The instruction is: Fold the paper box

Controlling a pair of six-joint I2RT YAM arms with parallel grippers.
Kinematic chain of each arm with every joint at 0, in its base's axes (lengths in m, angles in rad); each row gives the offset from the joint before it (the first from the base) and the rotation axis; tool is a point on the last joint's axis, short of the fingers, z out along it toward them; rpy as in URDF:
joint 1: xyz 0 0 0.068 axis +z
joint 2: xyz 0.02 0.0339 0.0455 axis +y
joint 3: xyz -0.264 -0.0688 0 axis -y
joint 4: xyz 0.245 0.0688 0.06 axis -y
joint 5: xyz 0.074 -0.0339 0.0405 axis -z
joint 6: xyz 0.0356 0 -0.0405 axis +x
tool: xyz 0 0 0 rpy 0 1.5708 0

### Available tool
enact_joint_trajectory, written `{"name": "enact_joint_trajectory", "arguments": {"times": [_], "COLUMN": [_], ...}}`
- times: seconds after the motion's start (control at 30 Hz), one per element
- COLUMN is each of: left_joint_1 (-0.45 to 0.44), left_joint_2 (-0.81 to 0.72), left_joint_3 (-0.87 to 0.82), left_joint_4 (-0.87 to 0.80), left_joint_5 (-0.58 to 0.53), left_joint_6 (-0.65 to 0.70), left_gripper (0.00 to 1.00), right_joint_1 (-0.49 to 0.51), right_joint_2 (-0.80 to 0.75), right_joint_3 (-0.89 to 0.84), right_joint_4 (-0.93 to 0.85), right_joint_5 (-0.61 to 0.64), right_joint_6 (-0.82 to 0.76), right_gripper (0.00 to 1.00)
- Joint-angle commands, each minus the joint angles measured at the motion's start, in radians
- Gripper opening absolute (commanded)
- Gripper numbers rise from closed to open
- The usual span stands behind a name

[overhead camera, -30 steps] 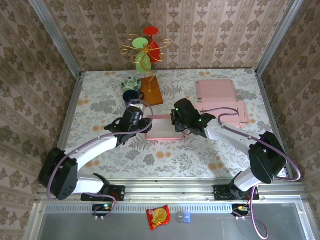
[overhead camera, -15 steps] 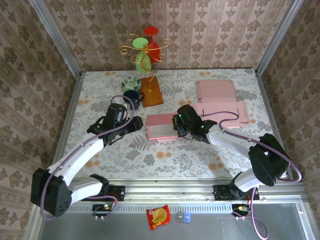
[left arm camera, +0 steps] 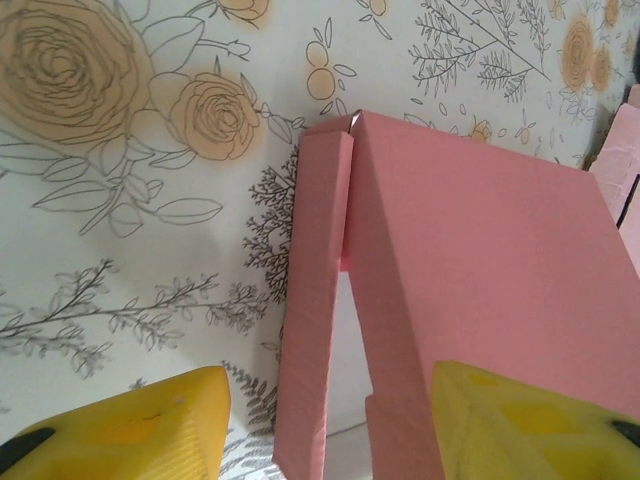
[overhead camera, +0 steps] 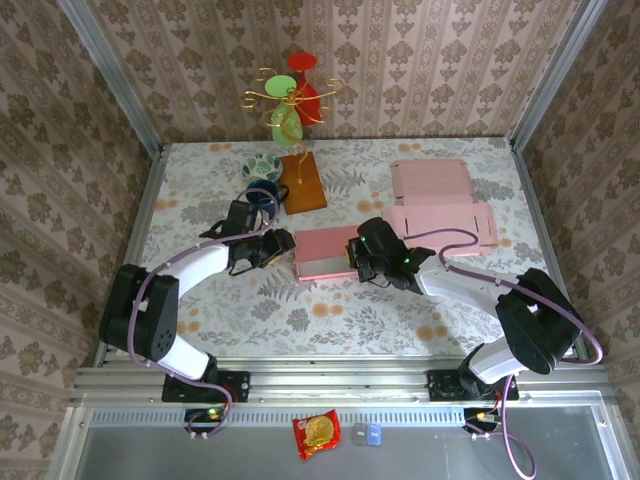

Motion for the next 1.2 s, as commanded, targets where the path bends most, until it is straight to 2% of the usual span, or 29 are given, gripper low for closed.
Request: {"name": "enact_joint_trajectory", "arguments": {"times": [0.0,0.33,0.57,0.8,0.83,1.0,1.17], "left_joint_1": [-0.014,-0.062,-0.064,-0.063,-0.092,-0.097,-0.099], "left_joint_2": [0.022,0.033,0.02,0.022,0.023,0.032,0.032], "left_joint_3": [0.033,-0.007,-0.037,-0.057,-0.06,-0.07,-0.08], "left_joint_4": [0.059,0.112,0.105,0.106,0.108,0.118,0.119], "left_joint_5": [0.042,0.052,0.039,0.029,0.027,0.026,0.027], "left_joint_6": [-0.022,-0.085,-0.095,-0.091,-0.091,-0.086,-0.087], "left_gripper": [0.54,0.42,0.32,0.25,0.24,0.16,0.16], "right_joint_1": [0.002,0.002,0.002,0.002,0.002,0.002,0.001], "right_joint_2": [-0.012,0.01,0.01,0.013,0.016,0.023,0.03], "right_joint_3": [-0.023,-0.028,-0.053,-0.08,-0.087,-0.108,-0.118], "right_joint_4": [-0.004,0.017,0.027,0.04,0.048,0.063,0.069], "right_joint_5": [-0.011,-0.026,-0.026,-0.027,-0.03,-0.035,-0.038], "right_joint_6": [-0.017,-0.026,-0.035,-0.054,-0.055,-0.06,-0.069], "right_gripper": [0.0,0.0,0.0,0.0,0.0,0.0,0.0]}}
